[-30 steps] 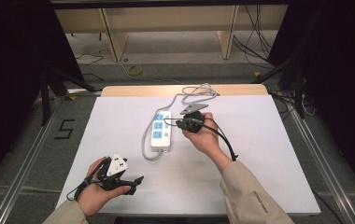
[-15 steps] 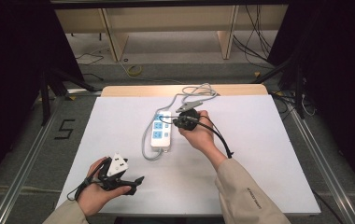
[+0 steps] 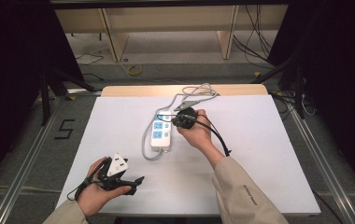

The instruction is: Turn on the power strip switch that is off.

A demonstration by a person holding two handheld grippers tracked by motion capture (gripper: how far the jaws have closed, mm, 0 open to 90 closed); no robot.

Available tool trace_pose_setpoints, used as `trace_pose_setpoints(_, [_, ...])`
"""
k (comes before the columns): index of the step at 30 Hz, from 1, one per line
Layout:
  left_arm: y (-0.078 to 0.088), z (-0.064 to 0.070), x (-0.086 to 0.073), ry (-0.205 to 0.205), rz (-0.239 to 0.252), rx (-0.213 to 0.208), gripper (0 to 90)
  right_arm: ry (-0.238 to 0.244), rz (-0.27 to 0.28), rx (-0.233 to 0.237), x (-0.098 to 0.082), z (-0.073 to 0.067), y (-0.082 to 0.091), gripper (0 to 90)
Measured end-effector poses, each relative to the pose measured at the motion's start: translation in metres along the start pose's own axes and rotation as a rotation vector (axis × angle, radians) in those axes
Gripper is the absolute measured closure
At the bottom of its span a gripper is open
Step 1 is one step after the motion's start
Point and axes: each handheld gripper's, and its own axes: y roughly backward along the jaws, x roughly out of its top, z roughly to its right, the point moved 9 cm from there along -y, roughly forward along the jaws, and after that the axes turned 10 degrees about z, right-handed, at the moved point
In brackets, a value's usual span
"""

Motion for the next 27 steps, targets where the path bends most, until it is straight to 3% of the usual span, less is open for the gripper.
trace_pose_setpoints(27, [0.000, 0.001, 0.000, 0.005, 0.002, -0.005, 15.5, 0.000, -0.040, -0.001, 0.000, 0.000, -0.016, 90.0])
